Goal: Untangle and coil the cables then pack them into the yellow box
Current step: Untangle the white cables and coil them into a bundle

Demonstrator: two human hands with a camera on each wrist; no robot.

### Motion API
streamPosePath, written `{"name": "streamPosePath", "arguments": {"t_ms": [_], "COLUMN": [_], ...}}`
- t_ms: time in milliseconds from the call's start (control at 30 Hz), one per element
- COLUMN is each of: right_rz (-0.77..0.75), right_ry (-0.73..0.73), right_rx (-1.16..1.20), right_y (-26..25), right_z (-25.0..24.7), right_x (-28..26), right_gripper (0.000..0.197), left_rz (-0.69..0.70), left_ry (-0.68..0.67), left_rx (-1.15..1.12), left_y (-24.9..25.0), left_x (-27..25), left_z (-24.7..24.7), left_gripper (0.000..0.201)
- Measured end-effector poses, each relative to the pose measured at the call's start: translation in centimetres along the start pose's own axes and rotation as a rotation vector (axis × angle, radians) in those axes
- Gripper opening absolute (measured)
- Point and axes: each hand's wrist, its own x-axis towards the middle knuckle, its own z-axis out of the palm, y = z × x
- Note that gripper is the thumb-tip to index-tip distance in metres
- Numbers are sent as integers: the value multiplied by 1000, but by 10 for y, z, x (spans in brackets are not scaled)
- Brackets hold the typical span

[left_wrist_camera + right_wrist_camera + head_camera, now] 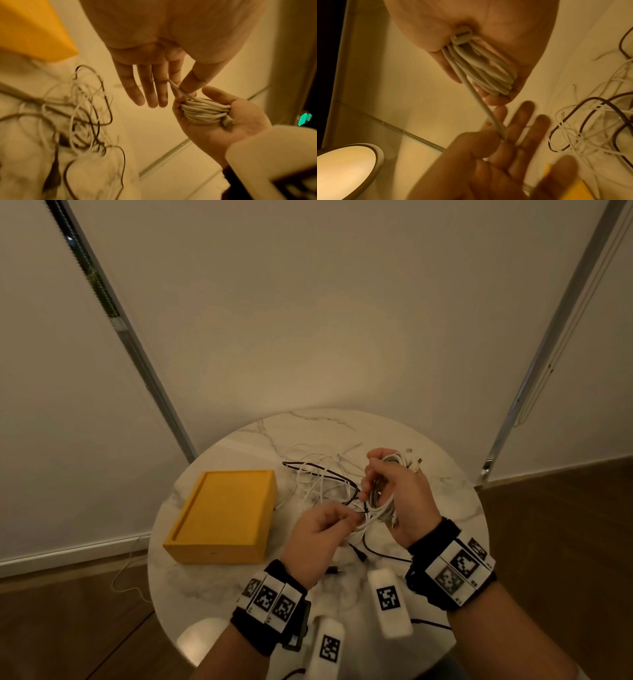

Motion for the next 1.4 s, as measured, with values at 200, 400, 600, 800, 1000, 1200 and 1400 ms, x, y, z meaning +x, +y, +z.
{"name": "streamPosePath", "arguments": {"t_ms": [200,400,600,800,1000,1200,1400], "right_rz": [185,269,353,363,400,359,285], "right_ry": [-97,-131,-211,-243,-264,-294,-227], "right_rx": [-29,-110,-153,-169,-176,-240,-169], "right_y": [7,14,11,17,24,20,21], "right_z": [5,1,-2,2,8,4,-2], "right_x": [-5,-3,-8,-10,-15,-13,-12], "right_gripper": [12,24,18,25,18,10,24], "left_rz": [222,203,220,277,253,336,419], "left_ry": [-73,-261,-320,-329,-287,-98,-6], "left_rx": [204,261,302,459,589,861,886], "left_y": [16,18,23,26,18,17,27], "left_x": [2,8,17,23,25,26,23], "left_z": [-13,-23,-42,-48,-43,-43,-43], "left_gripper": [69,78,69,71,81,77,56]}}
